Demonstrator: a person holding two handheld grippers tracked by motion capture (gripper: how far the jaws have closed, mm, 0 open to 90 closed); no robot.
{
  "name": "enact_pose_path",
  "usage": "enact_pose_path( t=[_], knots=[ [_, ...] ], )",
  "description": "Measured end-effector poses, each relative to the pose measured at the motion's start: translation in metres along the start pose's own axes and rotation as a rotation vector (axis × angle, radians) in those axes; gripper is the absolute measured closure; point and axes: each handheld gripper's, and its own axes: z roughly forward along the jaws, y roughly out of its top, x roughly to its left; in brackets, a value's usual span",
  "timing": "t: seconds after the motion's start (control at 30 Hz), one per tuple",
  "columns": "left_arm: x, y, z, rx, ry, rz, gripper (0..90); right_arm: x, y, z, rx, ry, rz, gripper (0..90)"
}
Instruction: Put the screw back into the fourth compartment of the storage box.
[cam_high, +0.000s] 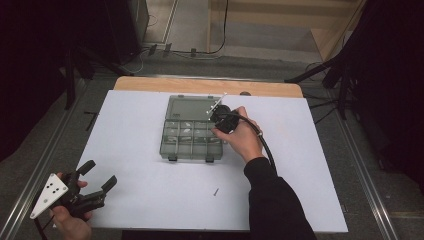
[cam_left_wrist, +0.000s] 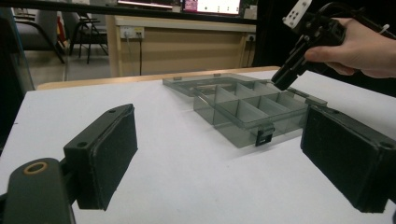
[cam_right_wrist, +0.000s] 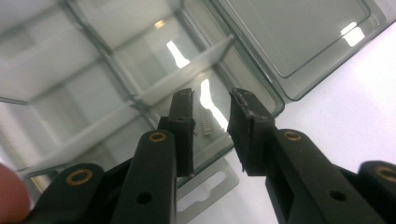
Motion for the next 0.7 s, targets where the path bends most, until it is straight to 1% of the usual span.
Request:
enact_pose_path(
  t=[0.03,0.07,0.13,0.2,0.33,0.37,0.47,0.5,0.57,0.63,0.7],
  knots=[
    [0.0,0.0,0.0,0.0,0.001,0.0,11.0,0.0,-0.001,-0.004,-0.017,0.019,0.007,71.1],
    [0.0,0.0,0.0,0.0,0.002,0.0,10.9,0.0,-0.002,-0.008,-0.033,0.025,0.012,70.4],
    [0.0,0.0,0.0,0.001,0.001,0.001,11.0,0.002,-0.004,-0.016,-0.046,0.035,0.008,70.2],
    [-0.001,0.0,0.0,-0.001,0.002,-0.001,10.9,0.007,-0.006,-0.025,-0.058,0.044,-0.006,69.7],
    [-0.001,0.0,0.001,0.004,0.0,0.008,10.9,0.022,-0.014,-0.04,-0.069,0.047,-0.029,69.7],
    [-0.001,0.0,0.001,0.005,0.0,0.009,11.0,0.025,-0.017,-0.043,-0.077,0.056,-0.034,69.7],
    [-0.002,0.0,0.001,0.003,-0.002,0.007,10.9,0.038,-0.028,-0.052,-0.093,0.054,-0.056,69.7],
    [-0.002,0.0,0.001,0.004,-0.002,0.007,11.0,0.042,-0.032,-0.055,-0.1,0.061,-0.061,69.8],
    [-0.002,0.0,0.001,0.004,-0.002,0.006,11.0,0.051,-0.041,-0.059,-0.107,0.066,-0.069,69.9],
    [-0.002,0.0,0.002,0.004,-0.002,0.006,11.0,0.059,-0.05,-0.061,-0.11,0.066,-0.086,70.1],
    [-0.002,0.0,0.002,0.003,-0.002,0.006,11.0,0.067,-0.059,-0.063,-0.113,0.076,-0.102,70.1]
  ],
)
